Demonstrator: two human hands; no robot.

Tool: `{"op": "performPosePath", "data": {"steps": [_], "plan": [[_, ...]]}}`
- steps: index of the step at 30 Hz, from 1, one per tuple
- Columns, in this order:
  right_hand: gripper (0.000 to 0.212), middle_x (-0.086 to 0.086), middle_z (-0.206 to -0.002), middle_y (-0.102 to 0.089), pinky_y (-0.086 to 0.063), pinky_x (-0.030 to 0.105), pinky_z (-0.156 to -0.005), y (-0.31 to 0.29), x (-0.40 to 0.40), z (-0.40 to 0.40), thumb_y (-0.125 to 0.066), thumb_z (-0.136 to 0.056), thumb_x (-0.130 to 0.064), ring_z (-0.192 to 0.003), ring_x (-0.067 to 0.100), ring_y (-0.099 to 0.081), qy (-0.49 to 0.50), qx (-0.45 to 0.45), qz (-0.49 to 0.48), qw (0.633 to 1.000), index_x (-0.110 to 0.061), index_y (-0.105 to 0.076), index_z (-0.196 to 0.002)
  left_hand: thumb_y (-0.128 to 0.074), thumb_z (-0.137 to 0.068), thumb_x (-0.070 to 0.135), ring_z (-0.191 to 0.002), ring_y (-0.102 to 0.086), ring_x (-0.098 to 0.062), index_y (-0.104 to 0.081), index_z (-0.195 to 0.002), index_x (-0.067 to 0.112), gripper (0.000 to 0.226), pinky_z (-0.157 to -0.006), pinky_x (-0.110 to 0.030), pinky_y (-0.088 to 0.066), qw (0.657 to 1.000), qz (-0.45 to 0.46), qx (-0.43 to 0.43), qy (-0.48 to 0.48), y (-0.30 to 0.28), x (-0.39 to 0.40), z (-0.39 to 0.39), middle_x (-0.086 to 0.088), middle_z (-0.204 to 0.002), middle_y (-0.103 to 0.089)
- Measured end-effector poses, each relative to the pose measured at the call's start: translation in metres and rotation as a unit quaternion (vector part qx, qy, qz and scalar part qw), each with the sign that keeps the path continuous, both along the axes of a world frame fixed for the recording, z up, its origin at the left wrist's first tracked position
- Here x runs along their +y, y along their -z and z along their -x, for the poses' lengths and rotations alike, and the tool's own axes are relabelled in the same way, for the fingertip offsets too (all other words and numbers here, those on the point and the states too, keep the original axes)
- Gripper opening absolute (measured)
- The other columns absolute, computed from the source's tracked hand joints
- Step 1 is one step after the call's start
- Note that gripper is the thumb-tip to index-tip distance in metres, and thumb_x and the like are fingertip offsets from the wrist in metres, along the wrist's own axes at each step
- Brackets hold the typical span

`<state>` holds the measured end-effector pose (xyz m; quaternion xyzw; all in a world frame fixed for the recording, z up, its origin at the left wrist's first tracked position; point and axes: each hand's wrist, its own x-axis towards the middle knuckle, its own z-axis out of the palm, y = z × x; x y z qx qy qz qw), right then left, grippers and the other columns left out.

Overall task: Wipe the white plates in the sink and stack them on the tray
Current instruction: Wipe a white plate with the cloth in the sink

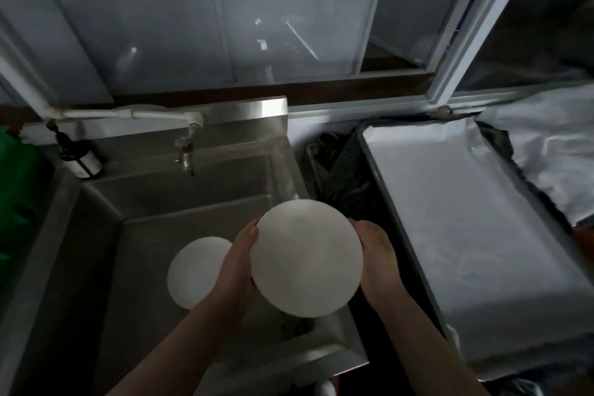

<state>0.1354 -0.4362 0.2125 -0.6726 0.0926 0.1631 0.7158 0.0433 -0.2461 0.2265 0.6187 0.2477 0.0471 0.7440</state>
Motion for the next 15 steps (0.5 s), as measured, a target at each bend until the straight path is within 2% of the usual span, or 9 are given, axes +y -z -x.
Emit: {"op": "performPosePath", "data": {"steps": [2,4,7,9,11,13,15], "plan": [[0.025,-0.002,-0.068,-0.055,-0.044,0.021,-0.046,-0.002,-0.027,-0.01,-0.056,-0.096,-0.027,-0.054,0.009,-0.053,0.003,-0.01,0.028,1.0,-0.019,-0.047,-0.074,-0.042,-0.106,0.032,-0.093,-0.072,-0.019,-0.071,-0.106,0.04,0.029,-0.079,-0.043,-0.06,1.0,-0.016,-0.006,0.017,-0.002,-0.024,-0.015,0.006,-0.106,-0.075],[0.022,0.001,-0.074,-0.061,-0.048,0.02,-0.05,-0.005,-0.055,-0.019,-0.055,-0.097,-0.03,-0.062,0.015,-0.058,0.009,-0.022,0.036,0.999,-0.014,-0.054,-0.082,-0.042,-0.106,0.031,-0.097,-0.072,-0.021,-0.069,-0.114,0.036,0.029,-0.082,-0.044,-0.06,1.0,-0.015,0.007,0.027,0.002,-0.05,-0.034,0.003,-0.109,-0.075],[0.023,0.006,-0.08,-0.069,-0.049,0.022,-0.047,-0.008,-0.098,-0.033,-0.057,-0.094,-0.029,-0.067,0.02,-0.065,0.047,-0.017,0.043,0.998,-0.007,-0.061,-0.091,-0.049,-0.102,0.046,-0.115,-0.066,-0.028,-0.058,-0.136,0.032,0.038,-0.095,-0.055,-0.055,0.998,0.002,0.013,0.054,0.023,-0.083,-0.062,-0.004,-0.133,-0.065],[0.026,0.008,-0.087,-0.072,-0.05,0.024,-0.047,-0.01,-0.121,-0.038,-0.059,-0.092,-0.029,-0.07,0.02,-0.069,0.083,-0.01,0.023,0.996,-0.004,-0.063,-0.101,-0.054,-0.094,0.046,-0.117,-0.065,-0.027,-0.058,-0.137,0.025,0.049,-0.096,-0.052,-0.054,0.999,0.019,0.004,0.045,0.026,-0.105,-0.077,-0.004,-0.133,-0.065],[0.032,0.01,-0.091,-0.072,-0.052,0.03,-0.052,-0.011,-0.147,-0.044,-0.059,-0.092,-0.031,-0.08,0.028,-0.07,0.102,-0.012,0.028,0.994,-0.002,-0.063,-0.105,-0.057,-0.089,0.044,-0.119,-0.063,-0.028,-0.058,-0.137,0.018,0.055,-0.1,-0.052,-0.05,0.998,0.032,-0.004,0.048,0.029,-0.13,-0.096,-0.007,-0.133,-0.065],[0.024,0.006,-0.09,-0.071,-0.05,0.031,-0.056,-0.013,-0.175,-0.048,-0.059,-0.094,-0.028,-0.083,0.028,-0.068,0.146,-0.008,0.041,0.988,-0.007,-0.064,-0.105,-0.063,-0.083,0.05,-0.124,-0.06,-0.03,-0.058,-0.136,0.019,0.062,-0.107,-0.055,-0.045,0.997,0.024,-0.006,0.068,0.034,-0.157,-0.116,-0.008,-0.135,-0.063],[0.024,0.005,-0.09,-0.069,-0.048,0.032,-0.059,-0.014,-0.197,-0.05,-0.057,-0.096,-0.024,-0.079,0.025,-0.064,0.181,0.0,0.027,0.983,-0.004,-0.061,-0.108,-0.062,-0.081,0.048,-0.123,-0.059,-0.025,-0.059,-0.133,0.018,0.06,-0.106,-0.045,-0.046,0.996,-0.005,-0.006,0.087,0.033,-0.18,-0.131,-0.006,-0.135,-0.062]]}}
